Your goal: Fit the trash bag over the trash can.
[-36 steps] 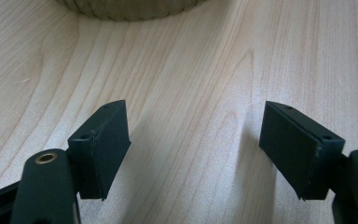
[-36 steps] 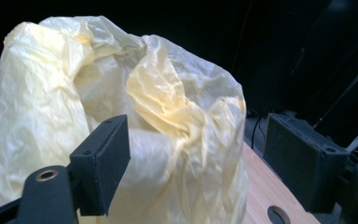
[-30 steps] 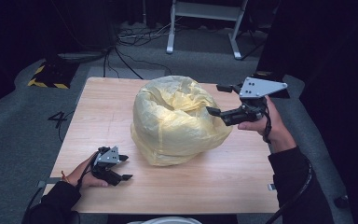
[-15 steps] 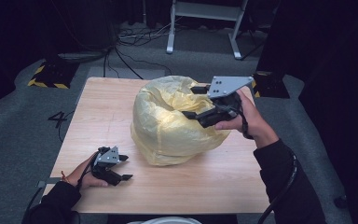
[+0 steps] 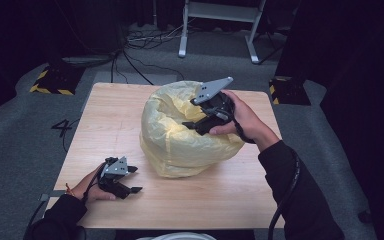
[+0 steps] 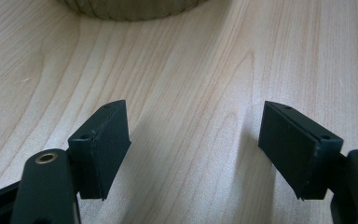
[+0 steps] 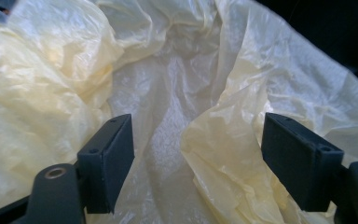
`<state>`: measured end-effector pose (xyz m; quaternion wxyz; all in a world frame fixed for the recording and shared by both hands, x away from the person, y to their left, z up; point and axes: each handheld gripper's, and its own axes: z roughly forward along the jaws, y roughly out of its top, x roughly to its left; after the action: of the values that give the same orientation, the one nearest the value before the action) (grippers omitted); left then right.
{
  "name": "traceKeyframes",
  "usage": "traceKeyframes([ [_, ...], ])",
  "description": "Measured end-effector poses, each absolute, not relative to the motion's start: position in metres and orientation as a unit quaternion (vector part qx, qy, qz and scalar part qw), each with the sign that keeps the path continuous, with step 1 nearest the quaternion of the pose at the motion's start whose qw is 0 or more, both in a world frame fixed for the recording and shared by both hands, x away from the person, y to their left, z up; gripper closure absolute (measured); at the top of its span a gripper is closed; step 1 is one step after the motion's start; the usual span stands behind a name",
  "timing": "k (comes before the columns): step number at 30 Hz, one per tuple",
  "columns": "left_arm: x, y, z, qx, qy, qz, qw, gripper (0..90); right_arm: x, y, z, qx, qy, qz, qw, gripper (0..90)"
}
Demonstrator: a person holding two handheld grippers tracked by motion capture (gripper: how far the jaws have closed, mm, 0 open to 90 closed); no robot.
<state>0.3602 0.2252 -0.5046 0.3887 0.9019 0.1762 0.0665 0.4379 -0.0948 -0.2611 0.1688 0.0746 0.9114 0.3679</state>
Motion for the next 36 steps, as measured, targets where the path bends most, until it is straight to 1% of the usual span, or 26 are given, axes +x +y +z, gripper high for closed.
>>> traceKeyframes([
  [5,0.36,0.225,-0.505,0.902,0.176,0.067,0.389,24.4,0.445,-0.083,-0.265,0.088,0.928,0.324,0.162,26.2],
  [9,0.36,0.225,-0.505,0.902,0.175,0.067,0.39,24.4,0.448,-0.078,-0.266,0.094,0.935,0.295,0.17,26.8],
  [11,0.36,0.225,-0.505,0.901,0.176,0.066,0.39,24.4,0.448,-0.076,-0.264,0.093,0.936,0.288,0.18,26.8],
  [15,0.36,0.225,-0.505,0.902,0.176,0.066,0.39,24.4,0.446,-0.072,-0.26,0.084,0.936,0.292,0.176,26.9],
  [20,0.36,0.225,-0.505,0.902,0.176,0.066,0.39,24.4,0.448,-0.072,-0.263,0.081,0.937,0.302,0.158,26.5],
  [22,0.36,0.226,-0.505,0.901,0.176,0.063,0.391,24.4,0.448,-0.074,-0.261,0.08,0.935,0.316,0.142,26.9],
  [26,0.361,0.226,-0.505,0.9,0.178,0.059,0.393,24.4,0.45,-0.072,-0.261,0.078,0.947,0.291,0.115,26.3],
  [31,0.36,0.226,-0.505,0.901,0.176,0.062,0.392,24.4,0.457,-0.07,-0.26,0.094,0.952,0.275,0.099,26.0],
  [36,0.36,0.226,-0.505,0.901,0.175,0.063,0.391,24.4,0.457,-0.065,-0.265,0.096,0.959,0.247,0.097,26.1],
])
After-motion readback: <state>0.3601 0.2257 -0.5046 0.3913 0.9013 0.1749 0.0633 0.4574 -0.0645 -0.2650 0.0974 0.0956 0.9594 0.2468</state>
